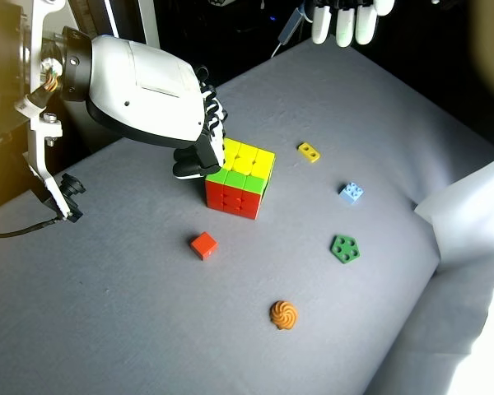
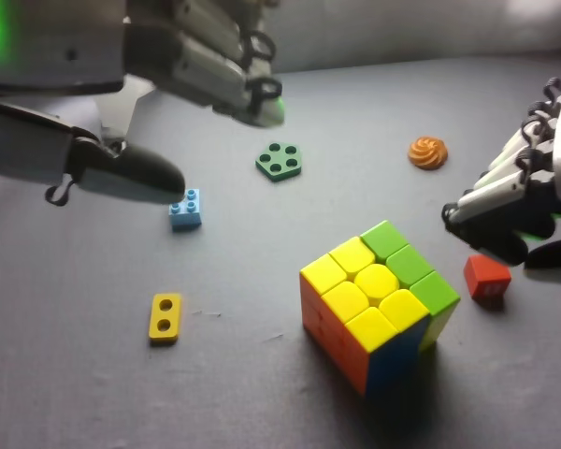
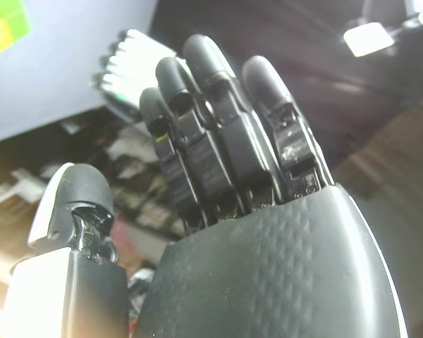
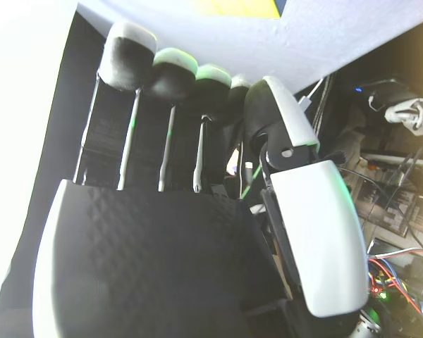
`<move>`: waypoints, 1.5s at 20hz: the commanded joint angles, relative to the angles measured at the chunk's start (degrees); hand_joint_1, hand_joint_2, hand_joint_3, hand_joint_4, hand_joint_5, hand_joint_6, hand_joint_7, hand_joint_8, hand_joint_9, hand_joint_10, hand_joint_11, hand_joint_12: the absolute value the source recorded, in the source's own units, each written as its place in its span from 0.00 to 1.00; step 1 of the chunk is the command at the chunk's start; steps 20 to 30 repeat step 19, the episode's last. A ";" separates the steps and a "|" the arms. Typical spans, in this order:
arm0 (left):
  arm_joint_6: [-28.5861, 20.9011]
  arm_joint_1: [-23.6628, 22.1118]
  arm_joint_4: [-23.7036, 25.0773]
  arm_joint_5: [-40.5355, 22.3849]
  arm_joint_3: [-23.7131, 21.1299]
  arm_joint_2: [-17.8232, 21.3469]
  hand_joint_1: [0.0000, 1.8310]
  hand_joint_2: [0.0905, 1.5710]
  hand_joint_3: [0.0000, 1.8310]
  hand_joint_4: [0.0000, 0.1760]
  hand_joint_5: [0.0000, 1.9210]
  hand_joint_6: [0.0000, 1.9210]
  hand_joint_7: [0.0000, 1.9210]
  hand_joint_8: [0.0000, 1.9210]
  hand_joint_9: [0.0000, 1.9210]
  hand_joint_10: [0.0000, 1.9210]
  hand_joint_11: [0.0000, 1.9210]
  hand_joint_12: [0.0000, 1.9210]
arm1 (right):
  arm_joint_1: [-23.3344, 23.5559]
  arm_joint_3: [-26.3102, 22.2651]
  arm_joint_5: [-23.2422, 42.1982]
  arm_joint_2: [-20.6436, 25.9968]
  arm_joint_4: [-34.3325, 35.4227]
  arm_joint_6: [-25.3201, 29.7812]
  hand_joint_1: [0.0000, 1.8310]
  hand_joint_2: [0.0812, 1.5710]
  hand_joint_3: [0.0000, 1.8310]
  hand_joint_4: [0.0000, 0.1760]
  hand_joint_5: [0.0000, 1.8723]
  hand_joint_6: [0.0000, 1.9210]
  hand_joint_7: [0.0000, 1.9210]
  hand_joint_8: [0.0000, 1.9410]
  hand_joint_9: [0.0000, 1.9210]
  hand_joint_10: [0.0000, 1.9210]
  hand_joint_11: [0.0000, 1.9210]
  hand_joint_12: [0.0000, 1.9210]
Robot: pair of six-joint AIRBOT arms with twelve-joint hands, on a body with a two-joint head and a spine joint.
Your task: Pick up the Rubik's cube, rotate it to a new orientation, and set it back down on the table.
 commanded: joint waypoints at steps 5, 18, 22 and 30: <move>2.08 1.23 -9.17 -1.31 -1.02 0.02 0.13 0.86 0.00 0.00 0.32 0.15 0.30 0.33 0.21 0.53 0.06 0.76 | 1.64 -1.71 -0.81 1.15 2.93 -0.12 0.35 0.96 0.00 0.00 0.35 1.00 0.39 1.00 0.40 1.00 0.43 1.00; 2.28 1.62 -9.57 -1.16 -1.19 0.14 0.11 0.90 0.00 0.00 0.18 0.48 0.18 0.57 0.13 0.67 0.05 0.82 | 2.40 -1.71 -0.51 2.02 2.92 -1.89 0.35 0.96 0.00 0.00 0.39 1.00 0.43 1.00 0.41 1.00 0.44 1.00; 2.28 1.62 -9.57 -1.16 -1.19 0.14 0.13 0.90 0.00 0.00 0.18 0.49 0.18 0.59 0.13 0.69 0.06 0.83 | 2.81 -1.73 -0.43 2.22 2.92 -1.88 0.37 0.95 0.00 0.00 0.39 1.00 0.43 1.00 0.41 1.00 0.43 1.00; 2.28 1.62 -9.57 -1.16 -1.19 0.14 0.13 0.90 0.00 0.00 0.18 0.49 0.18 0.59 0.13 0.69 0.06 0.83 | 2.81 -1.73 -0.43 2.22 2.92 -1.88 0.37 0.95 0.00 0.00 0.39 1.00 0.43 1.00 0.41 1.00 0.43 1.00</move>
